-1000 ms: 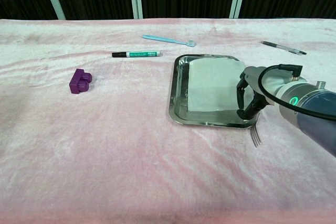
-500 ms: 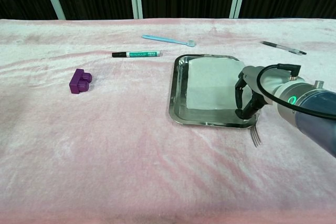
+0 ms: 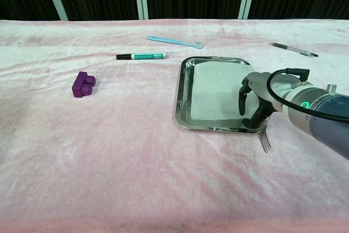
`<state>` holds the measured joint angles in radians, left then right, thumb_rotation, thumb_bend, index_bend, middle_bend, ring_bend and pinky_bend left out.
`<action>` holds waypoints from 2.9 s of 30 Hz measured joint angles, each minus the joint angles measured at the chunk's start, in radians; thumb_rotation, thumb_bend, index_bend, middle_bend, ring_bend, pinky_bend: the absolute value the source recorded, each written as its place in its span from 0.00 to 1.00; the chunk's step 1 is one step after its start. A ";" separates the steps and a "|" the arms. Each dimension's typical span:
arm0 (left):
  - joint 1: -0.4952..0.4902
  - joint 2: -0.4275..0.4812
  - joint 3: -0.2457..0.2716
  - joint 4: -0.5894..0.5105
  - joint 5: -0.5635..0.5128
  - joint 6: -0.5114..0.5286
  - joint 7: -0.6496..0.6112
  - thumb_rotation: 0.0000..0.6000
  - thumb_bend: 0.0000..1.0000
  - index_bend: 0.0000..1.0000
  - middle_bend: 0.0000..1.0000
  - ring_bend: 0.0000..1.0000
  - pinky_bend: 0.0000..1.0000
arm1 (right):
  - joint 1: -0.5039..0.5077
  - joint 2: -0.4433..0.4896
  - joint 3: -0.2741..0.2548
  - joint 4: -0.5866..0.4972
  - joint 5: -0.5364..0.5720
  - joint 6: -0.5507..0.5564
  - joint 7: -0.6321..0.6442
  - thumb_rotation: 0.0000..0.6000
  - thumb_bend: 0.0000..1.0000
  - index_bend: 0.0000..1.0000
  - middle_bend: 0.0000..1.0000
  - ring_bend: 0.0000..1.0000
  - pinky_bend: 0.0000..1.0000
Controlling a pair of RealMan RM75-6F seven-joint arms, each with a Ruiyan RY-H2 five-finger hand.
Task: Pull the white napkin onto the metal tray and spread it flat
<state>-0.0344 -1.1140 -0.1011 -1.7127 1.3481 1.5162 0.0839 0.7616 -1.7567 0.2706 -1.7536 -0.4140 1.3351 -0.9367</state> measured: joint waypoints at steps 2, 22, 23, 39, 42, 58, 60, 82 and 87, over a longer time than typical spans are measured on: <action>0.000 0.000 0.000 0.000 -0.001 -0.001 0.000 1.00 0.40 0.15 0.05 0.00 0.00 | 0.002 -0.001 -0.001 -0.001 0.001 -0.001 0.002 1.00 0.29 0.52 0.05 0.14 0.16; 0.000 0.003 0.000 0.002 0.001 0.000 -0.011 1.00 0.40 0.15 0.05 0.00 0.00 | 0.036 -0.036 0.012 0.032 0.023 0.002 0.003 1.00 0.28 0.49 0.05 0.14 0.16; 0.000 0.003 -0.001 0.003 0.001 -0.001 -0.012 1.00 0.40 0.15 0.05 0.00 0.00 | 0.037 -0.036 0.012 0.034 0.025 0.002 0.003 1.00 0.28 0.48 0.05 0.14 0.16; -0.001 0.002 0.001 0.000 0.001 -0.002 -0.005 1.00 0.40 0.15 0.05 0.00 0.00 | 0.043 -0.007 0.001 0.012 0.044 -0.008 -0.012 1.00 0.24 0.26 0.04 0.12 0.16; -0.001 0.002 0.000 0.000 0.000 -0.002 -0.004 1.00 0.40 0.15 0.05 0.00 0.00 | 0.044 0.003 0.002 -0.001 0.049 -0.011 -0.012 1.00 0.23 0.24 0.03 0.12 0.16; 0.000 0.002 0.000 -0.002 0.000 -0.001 -0.006 1.00 0.40 0.15 0.05 0.00 0.00 | 0.034 0.049 0.007 -0.043 -0.034 -0.035 0.082 1.00 0.26 0.24 0.07 0.13 0.16; -0.001 0.002 0.000 -0.002 0.000 -0.002 -0.006 1.00 0.40 0.15 0.05 0.00 0.00 | 0.033 0.047 0.007 -0.021 -0.058 -0.059 0.115 1.00 0.27 0.24 0.07 0.13 0.16; -0.006 -0.002 -0.002 -0.001 -0.007 -0.011 -0.002 1.00 0.40 0.15 0.05 0.00 0.00 | 0.105 -0.019 0.035 0.276 -0.039 -0.303 0.240 1.00 0.30 0.24 0.07 0.13 0.16; -0.007 -0.001 -0.003 -0.001 -0.009 -0.012 -0.003 1.00 0.40 0.15 0.05 0.00 0.00 | 0.115 -0.031 0.029 0.298 -0.036 -0.314 0.252 1.00 0.31 0.24 0.07 0.13 0.16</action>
<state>-0.0413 -1.1154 -0.1045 -1.7141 1.3387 1.5043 0.0813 0.8762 -1.7874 0.2996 -1.4556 -0.4500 1.0209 -0.6846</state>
